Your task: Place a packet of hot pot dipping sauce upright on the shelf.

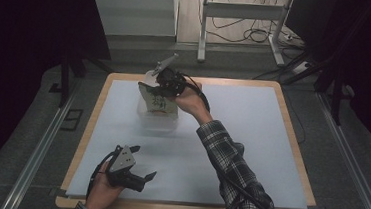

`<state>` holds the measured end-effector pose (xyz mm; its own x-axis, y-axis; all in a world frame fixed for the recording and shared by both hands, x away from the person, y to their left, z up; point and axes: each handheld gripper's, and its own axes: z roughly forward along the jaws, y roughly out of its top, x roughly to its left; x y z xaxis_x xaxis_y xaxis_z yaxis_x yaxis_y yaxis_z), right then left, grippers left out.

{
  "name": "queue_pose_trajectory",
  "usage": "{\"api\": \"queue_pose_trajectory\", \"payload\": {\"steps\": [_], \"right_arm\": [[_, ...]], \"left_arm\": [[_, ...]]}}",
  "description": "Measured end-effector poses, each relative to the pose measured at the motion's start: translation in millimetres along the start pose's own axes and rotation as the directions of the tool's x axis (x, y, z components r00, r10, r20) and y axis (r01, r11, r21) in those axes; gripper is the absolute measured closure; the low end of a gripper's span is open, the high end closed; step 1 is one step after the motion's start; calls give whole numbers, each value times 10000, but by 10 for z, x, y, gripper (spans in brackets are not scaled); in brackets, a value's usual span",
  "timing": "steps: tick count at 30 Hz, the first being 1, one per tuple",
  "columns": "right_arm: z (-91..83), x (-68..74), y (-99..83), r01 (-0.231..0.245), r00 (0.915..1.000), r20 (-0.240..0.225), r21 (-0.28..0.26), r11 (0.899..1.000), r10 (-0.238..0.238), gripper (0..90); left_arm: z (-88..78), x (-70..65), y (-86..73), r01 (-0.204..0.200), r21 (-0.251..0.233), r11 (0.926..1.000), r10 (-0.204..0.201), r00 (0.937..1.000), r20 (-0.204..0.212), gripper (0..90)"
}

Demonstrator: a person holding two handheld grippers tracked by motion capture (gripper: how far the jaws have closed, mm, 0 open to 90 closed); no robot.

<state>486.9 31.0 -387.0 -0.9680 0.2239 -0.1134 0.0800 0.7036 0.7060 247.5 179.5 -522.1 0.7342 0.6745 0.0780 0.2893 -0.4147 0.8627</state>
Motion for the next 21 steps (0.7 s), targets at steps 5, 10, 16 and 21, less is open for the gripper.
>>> {"api": "queue_pose_trajectory", "payload": {"steps": [5, 10, 16, 21], "right_arm": [[30, -9, -53, -293, 9993, 242, 85, 9995, 291, 816], [11, 15, -65, -266, 9977, 628, 139, 9996, 256, 728], [-32, 36, -108, -419, 9956, 844, 127, 9990, 407, 650], [-54, 83, -98, -354, 9950, 939, 239, 9991, 330, 588]], "left_arm": [[7, -8, 2, -39, 27, 10000, 39, 10000, 23, 0], [11, -10, 1, -51, 60, 10000, 51, 10000, 6, 0], [21, -14, 1, -77, 119, 9999, 77, 10000, 2, 0], [18, -8, 0, -76, 139, 9999, 77, 10000, -4, 0]]}}
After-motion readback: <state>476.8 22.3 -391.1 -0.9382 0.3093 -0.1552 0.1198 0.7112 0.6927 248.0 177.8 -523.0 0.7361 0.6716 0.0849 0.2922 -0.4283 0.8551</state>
